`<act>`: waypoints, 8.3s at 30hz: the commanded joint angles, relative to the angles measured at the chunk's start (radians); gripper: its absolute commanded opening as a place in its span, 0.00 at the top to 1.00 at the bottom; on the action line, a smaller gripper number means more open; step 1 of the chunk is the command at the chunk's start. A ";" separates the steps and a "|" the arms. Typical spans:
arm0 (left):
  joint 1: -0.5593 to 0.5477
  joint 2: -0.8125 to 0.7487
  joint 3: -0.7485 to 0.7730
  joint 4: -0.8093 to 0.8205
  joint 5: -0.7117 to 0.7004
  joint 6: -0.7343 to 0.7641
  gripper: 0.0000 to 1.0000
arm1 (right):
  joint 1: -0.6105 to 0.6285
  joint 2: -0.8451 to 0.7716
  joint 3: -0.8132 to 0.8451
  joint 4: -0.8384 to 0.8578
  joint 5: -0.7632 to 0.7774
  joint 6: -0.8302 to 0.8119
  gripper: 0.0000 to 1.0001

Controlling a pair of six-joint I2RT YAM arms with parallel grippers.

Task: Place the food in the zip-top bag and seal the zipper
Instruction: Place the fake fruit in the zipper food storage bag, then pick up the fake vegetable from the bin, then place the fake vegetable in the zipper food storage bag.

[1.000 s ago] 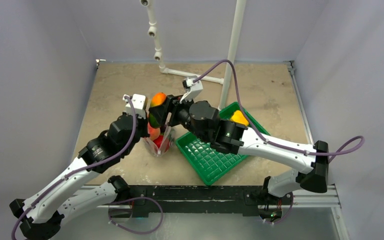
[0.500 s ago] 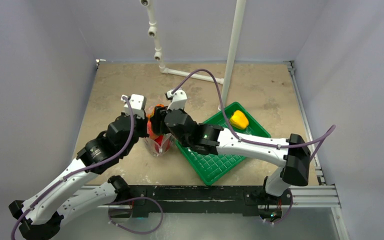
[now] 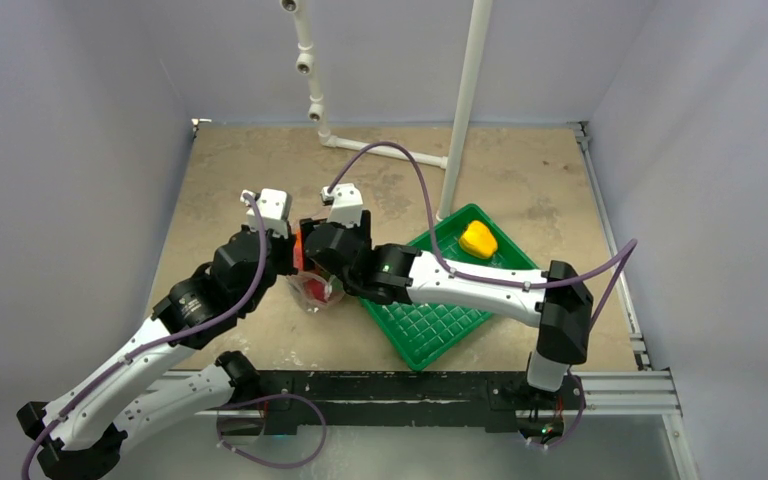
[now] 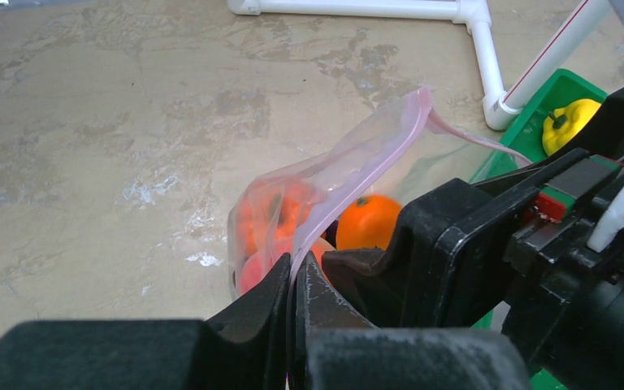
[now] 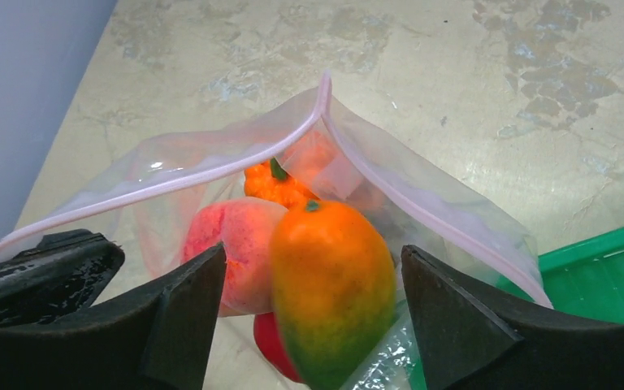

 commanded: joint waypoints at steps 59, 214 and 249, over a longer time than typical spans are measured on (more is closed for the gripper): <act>0.007 -0.014 -0.005 0.041 0.018 0.012 1.00 | -0.653 -0.239 -0.379 -0.297 0.038 0.298 0.01; 0.006 -0.017 -0.006 0.040 0.028 0.015 1.00 | 0.066 -0.063 0.193 -0.239 0.091 0.036 0.01; 0.006 -0.014 -0.006 0.041 0.033 0.015 1.00 | 0.102 -0.211 0.068 -0.116 -0.069 0.059 0.11</act>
